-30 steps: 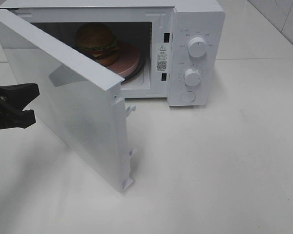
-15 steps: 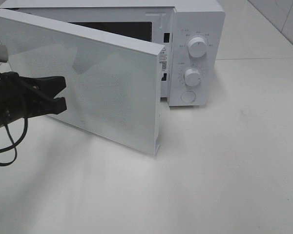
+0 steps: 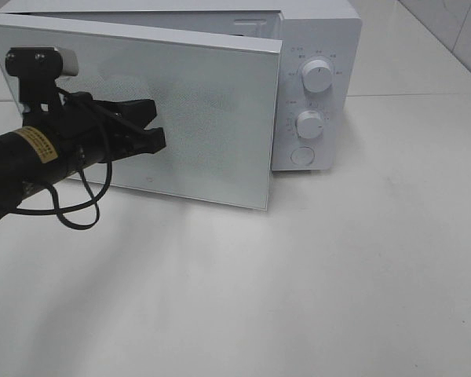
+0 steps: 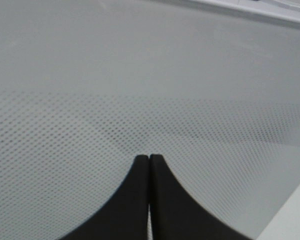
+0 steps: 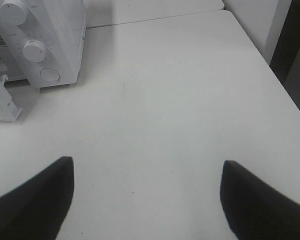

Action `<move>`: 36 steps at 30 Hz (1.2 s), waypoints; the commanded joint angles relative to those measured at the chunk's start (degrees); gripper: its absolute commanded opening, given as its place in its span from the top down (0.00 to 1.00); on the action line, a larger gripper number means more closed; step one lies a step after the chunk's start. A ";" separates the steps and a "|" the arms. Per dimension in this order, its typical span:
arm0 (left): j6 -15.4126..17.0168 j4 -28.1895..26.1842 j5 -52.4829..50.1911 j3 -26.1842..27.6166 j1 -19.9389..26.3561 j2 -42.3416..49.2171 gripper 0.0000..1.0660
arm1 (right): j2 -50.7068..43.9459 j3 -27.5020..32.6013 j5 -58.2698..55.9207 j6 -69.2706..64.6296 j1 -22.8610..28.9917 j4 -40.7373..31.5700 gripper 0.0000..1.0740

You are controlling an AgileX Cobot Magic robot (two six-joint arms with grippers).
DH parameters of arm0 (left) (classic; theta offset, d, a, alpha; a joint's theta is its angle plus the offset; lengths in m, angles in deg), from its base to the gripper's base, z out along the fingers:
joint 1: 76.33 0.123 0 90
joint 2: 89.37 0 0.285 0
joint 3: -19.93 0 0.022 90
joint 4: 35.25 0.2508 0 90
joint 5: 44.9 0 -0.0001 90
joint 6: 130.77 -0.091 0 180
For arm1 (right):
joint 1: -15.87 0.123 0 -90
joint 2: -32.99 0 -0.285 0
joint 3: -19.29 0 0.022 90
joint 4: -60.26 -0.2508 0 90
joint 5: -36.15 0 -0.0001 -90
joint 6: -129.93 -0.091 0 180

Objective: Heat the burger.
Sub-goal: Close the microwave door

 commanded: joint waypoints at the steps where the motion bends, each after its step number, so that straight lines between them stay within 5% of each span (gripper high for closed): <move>1: -0.63 -1.15 0.80 2.18 -1.15 -0.63 1.00 | -1.43 0.00 0.86 -0.23 -0.29 0.17 0.30; 11: -0.74 -4.76 2.01 10.89 -3.61 -5.61 1.00 | -1.43 0.00 0.86 -0.23 -0.29 0.17 0.30; 36: -1.03 -11.69 3.61 22.40 -3.78 -13.69 1.00 | -1.43 0.00 0.86 -0.23 -0.29 0.17 0.30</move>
